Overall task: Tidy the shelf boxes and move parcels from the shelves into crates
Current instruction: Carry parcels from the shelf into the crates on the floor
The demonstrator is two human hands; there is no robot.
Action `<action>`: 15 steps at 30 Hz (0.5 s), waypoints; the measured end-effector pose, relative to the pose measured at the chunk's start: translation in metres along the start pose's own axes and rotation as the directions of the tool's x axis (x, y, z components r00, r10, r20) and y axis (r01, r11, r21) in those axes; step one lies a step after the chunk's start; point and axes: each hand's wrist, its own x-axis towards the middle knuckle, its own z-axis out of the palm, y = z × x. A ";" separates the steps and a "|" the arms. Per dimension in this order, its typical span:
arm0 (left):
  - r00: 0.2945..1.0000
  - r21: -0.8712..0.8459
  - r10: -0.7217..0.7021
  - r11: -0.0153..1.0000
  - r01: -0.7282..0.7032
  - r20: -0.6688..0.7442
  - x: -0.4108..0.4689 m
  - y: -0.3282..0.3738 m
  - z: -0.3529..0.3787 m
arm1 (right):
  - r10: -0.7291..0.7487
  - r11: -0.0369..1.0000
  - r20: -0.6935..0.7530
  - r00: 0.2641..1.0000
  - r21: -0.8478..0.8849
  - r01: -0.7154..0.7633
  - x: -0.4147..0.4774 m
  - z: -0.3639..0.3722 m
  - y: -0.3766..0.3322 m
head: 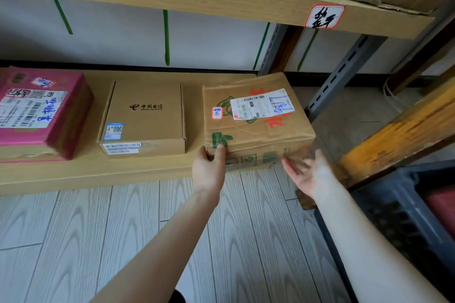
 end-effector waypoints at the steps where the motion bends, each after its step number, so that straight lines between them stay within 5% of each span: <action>1: 1.000 0.032 0.021 0.999 -0.021 0.007 0.003 0.002 0.002 | 0.015 0.999 0.027 1.000 0.046 -0.016 0.003 0.004 -0.001; 15: 0.981 0.375 0.071 0.917 -0.136 0.182 0.038 0.026 0.008 | -0.013 0.985 0.121 0.993 -0.168 0.033 0.004 0.032 0.014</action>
